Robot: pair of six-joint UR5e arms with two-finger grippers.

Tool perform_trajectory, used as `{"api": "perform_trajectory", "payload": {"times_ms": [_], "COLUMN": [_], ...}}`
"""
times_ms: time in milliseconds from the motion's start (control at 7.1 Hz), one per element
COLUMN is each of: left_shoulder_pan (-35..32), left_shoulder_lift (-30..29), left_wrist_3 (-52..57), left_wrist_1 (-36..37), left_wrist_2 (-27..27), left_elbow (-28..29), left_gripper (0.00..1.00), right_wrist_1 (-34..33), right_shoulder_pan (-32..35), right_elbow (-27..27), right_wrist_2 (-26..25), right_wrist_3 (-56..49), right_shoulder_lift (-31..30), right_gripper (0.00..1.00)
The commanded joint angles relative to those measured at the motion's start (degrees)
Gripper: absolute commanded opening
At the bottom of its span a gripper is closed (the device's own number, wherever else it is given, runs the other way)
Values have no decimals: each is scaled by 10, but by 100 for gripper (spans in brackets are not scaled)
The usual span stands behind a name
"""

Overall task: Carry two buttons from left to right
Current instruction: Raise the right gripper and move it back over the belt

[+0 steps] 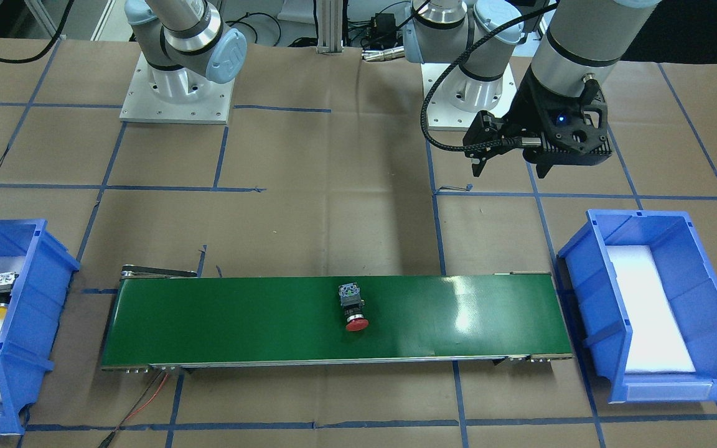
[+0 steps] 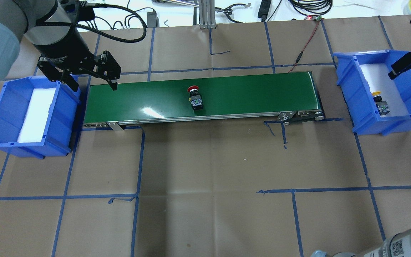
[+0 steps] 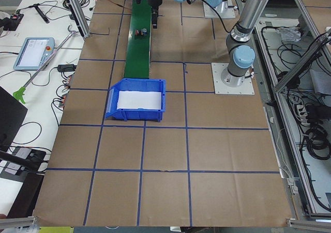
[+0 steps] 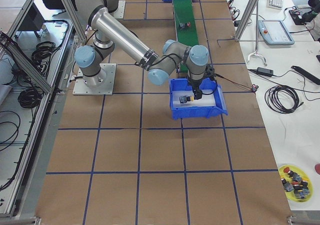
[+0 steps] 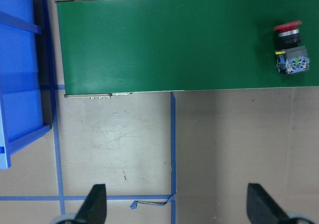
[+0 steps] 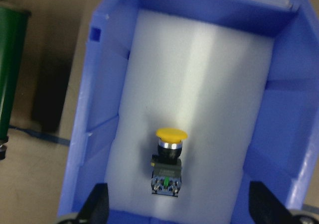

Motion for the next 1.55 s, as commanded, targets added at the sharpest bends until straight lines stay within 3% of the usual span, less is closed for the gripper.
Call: {"api": "perform_trajectory", "payload": {"times_ms": [0, 282, 563, 704, 845, 986, 1127, 1408], "left_shoulder_pan": [0, 0, 0, 0, 0, 0, 0, 0], "left_shoulder_lift": [-1, 0, 0, 0, 0, 0, 0, 0], "left_wrist_3": [0, 0, 0, 0, 1, 1, 1, 1], "left_wrist_1": [0, 0, 0, 0, 0, 0, 0, 0], "left_wrist_2": [0, 0, 1, 1, 1, 1, 1, 1], "left_elbow": [1, 0, 0, 0, 0, 0, 0, 0], "left_gripper": [100, 100, 100, 100, 100, 100, 100, 100], "right_wrist_1": [124, 211, 202, 189, 124, 44, 26, 27], "right_shoulder_pan": [34, 97, 203, 261, 288, 296, 297, 295], "right_elbow": [-91, -117, -92, -57, -6, 60, 109, 118], "right_wrist_2": [-4, -7, -69, -80, -81, -83, -81, -88], "right_wrist_3": [90, 215, 297, 357, 384, 399, 403, 404], "right_shoulder_lift": [-26, -44, -78, -102, -135, -171, -191, -190], "right_gripper": [99, 99, 99, 99, 99, 99, 99, 99]}}
